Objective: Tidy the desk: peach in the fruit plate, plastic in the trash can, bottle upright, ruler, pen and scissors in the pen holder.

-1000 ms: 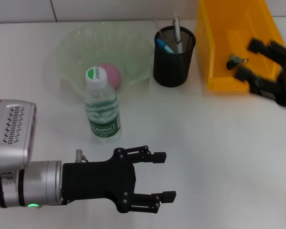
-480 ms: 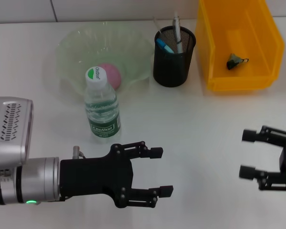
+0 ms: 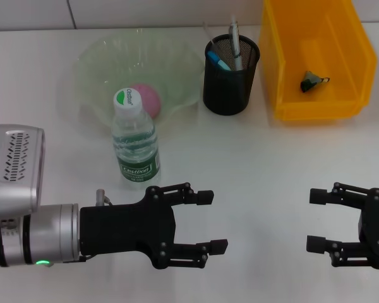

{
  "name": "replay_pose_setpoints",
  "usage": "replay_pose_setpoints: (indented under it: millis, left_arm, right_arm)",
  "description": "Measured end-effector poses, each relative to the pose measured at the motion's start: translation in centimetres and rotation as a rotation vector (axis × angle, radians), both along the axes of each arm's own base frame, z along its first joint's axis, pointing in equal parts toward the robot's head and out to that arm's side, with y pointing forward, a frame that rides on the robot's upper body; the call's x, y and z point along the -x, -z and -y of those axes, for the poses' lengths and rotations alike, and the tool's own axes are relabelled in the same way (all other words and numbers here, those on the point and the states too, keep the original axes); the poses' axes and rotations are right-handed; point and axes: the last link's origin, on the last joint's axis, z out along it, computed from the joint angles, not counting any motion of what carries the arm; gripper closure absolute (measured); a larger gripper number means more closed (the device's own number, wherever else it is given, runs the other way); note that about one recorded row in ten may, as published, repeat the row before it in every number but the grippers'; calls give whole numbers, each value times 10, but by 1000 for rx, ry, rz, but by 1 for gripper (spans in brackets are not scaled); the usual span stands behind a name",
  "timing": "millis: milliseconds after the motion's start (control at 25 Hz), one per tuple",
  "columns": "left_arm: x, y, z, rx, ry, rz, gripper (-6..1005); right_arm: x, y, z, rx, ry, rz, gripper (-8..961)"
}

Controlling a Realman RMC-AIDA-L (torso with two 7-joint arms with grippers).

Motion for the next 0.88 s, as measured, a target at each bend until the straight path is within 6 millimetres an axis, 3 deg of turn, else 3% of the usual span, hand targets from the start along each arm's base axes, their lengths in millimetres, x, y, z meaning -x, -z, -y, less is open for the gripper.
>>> replay_pose_setpoints:
  millis: [880]
  left_arm:
    - [1, -1, 2, -1, -4, 3, 186]
  right_arm:
    - [2, 4, 1, -2, 6, -11, 111]
